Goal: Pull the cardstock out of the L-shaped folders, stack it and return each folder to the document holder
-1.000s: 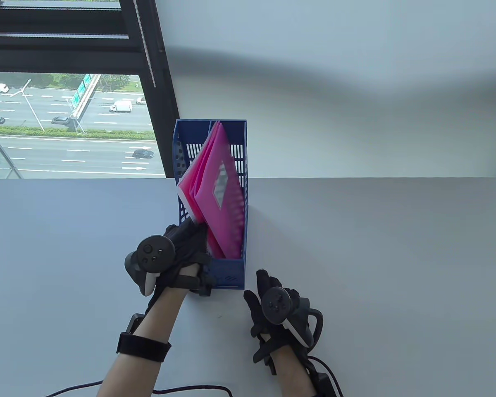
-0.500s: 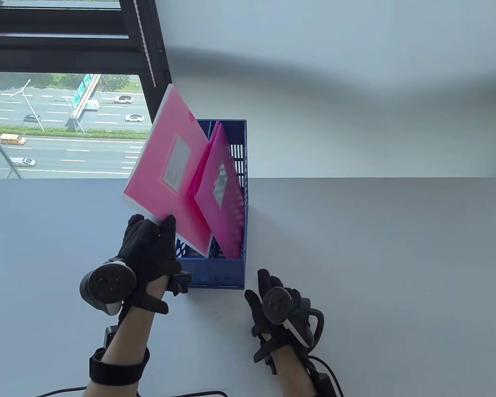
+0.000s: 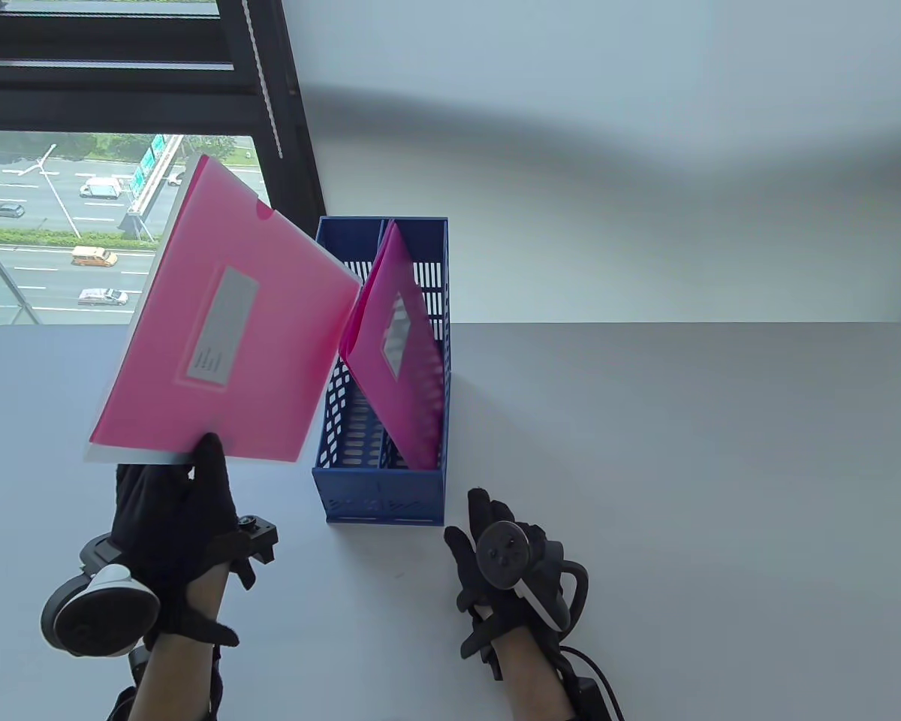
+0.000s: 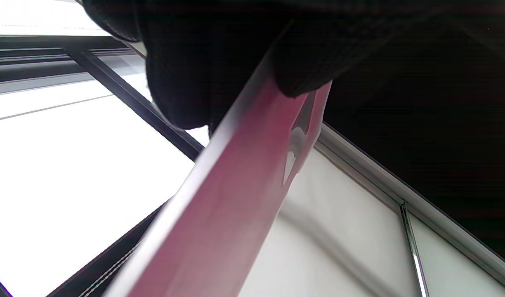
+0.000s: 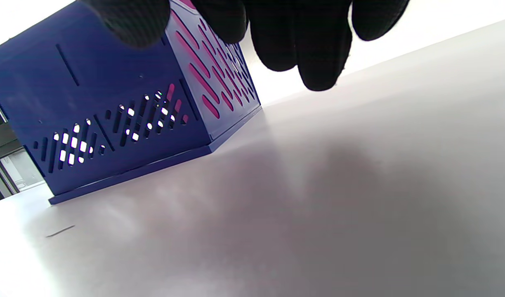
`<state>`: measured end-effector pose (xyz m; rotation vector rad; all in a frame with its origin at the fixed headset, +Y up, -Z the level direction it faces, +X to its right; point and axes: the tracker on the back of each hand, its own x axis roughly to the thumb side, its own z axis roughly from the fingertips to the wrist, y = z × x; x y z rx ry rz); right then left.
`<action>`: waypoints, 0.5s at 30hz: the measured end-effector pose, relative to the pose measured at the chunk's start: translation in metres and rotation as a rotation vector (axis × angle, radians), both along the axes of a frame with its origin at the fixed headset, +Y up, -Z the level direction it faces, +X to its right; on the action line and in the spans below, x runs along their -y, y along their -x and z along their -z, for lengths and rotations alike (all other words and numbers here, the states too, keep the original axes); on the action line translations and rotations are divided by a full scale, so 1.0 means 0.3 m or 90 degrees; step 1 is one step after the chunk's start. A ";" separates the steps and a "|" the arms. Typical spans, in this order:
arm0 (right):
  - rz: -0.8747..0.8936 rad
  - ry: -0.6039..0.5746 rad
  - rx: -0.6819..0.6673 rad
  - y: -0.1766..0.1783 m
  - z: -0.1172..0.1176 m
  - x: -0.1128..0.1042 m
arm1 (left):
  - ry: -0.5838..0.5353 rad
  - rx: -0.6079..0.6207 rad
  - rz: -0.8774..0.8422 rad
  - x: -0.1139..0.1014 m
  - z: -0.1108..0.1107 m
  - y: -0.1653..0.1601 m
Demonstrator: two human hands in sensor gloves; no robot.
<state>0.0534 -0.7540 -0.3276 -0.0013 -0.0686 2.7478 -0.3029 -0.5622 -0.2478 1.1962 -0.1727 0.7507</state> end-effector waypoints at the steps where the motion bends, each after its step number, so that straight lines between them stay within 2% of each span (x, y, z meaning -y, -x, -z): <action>1: -0.001 -0.002 0.001 -0.001 0.001 0.000 | -0.008 -0.010 -0.005 -0.001 -0.016 0.017; 5: -0.002 -0.002 0.003 -0.002 0.000 0.000 | -0.016 -0.024 -0.024 0.002 -0.058 0.071; 11: -0.004 -0.010 0.007 -0.003 -0.001 -0.004 | 0.029 0.018 -0.105 0.052 -0.063 0.182; 15: -0.011 -0.027 0.015 -0.010 -0.003 -0.010 | 0.082 0.082 -0.115 0.100 -0.045 0.227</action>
